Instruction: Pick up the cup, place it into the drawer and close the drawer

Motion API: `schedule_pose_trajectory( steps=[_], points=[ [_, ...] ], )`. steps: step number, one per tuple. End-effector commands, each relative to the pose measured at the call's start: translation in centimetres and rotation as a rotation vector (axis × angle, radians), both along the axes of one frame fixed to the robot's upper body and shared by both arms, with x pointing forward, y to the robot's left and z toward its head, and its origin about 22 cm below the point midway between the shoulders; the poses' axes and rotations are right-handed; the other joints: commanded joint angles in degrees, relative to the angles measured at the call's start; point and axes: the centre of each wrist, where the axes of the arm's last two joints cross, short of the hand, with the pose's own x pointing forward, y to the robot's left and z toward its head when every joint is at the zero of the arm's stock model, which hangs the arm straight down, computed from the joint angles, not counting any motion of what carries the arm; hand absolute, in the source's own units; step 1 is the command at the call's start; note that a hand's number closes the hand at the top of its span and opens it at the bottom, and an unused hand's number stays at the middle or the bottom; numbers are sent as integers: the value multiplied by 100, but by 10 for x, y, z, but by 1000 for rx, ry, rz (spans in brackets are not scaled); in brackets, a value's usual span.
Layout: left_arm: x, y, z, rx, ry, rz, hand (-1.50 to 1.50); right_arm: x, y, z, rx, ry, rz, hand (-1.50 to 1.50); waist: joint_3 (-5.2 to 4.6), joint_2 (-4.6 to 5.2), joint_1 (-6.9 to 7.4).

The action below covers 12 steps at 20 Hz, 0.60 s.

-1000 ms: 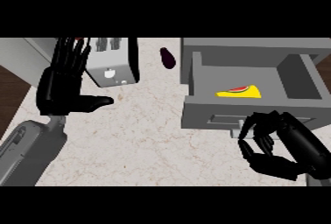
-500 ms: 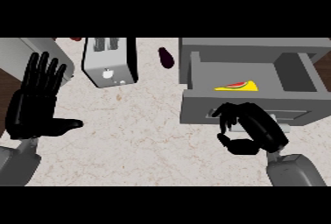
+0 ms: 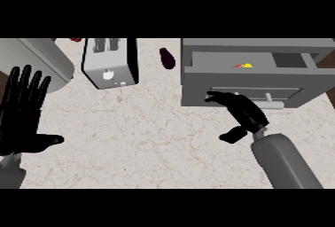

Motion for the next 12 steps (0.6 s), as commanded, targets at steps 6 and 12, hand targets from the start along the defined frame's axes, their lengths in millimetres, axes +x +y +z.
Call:
schedule_pose_trajectory(
  steps=[6,12],
  points=[
    [-3,12,-12,-12,7,-6,-150,53,-5,-21,29,56,-16,-150,5,47,55],
    [-10,7,-4,-26,3,-54,-150,74,-39,-9,52,88,-37,-150,13,88,209]
  ],
)
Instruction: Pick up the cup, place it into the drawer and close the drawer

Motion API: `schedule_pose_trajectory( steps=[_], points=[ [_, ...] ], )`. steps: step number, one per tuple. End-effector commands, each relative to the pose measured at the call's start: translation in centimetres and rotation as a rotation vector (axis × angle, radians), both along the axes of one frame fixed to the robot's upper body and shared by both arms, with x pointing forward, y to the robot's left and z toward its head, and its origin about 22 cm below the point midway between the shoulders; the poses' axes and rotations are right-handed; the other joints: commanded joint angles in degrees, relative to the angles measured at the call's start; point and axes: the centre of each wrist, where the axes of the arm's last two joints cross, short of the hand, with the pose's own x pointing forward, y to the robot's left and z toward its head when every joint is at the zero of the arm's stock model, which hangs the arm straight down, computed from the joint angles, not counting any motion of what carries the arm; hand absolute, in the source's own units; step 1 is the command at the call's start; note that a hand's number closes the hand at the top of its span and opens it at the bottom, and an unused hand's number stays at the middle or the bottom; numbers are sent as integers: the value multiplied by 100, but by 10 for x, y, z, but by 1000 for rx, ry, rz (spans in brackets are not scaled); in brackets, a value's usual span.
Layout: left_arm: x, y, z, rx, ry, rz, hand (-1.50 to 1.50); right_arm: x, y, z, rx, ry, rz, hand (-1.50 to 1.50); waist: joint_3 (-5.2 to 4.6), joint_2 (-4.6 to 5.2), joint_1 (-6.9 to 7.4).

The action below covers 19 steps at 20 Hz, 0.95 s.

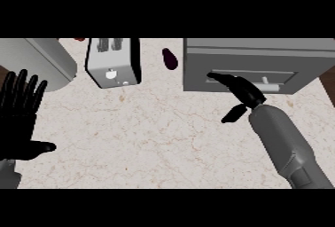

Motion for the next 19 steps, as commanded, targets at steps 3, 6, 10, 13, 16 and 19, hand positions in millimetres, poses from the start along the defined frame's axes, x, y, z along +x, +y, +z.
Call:
schedule_pose_trajectory(
  steps=[3,6,10,13,16,19],
  points=[
    [17,3,3,-8,19,-15,-150,23,-26,19,-5,59,-42,-150,32,135,42],
    [5,14,-15,-13,-7,-27,-150,25,-31,20,-6,45,-80,-150,32,191,167],
    [10,-1,-1,29,-21,-44,-150,30,-50,35,3,52,-87,-150,43,217,274],
    [9,-4,-8,21,-17,-45,-150,39,-64,59,4,50,-91,-150,40,240,330],
    [15,-11,-4,18,-35,-54,-150,44,-55,64,-1,36,-106,-150,43,277,377],
    [16,-8,2,33,-13,-38,-150,37,-63,52,-2,44,-94,-150,46,217,284]
  ],
)
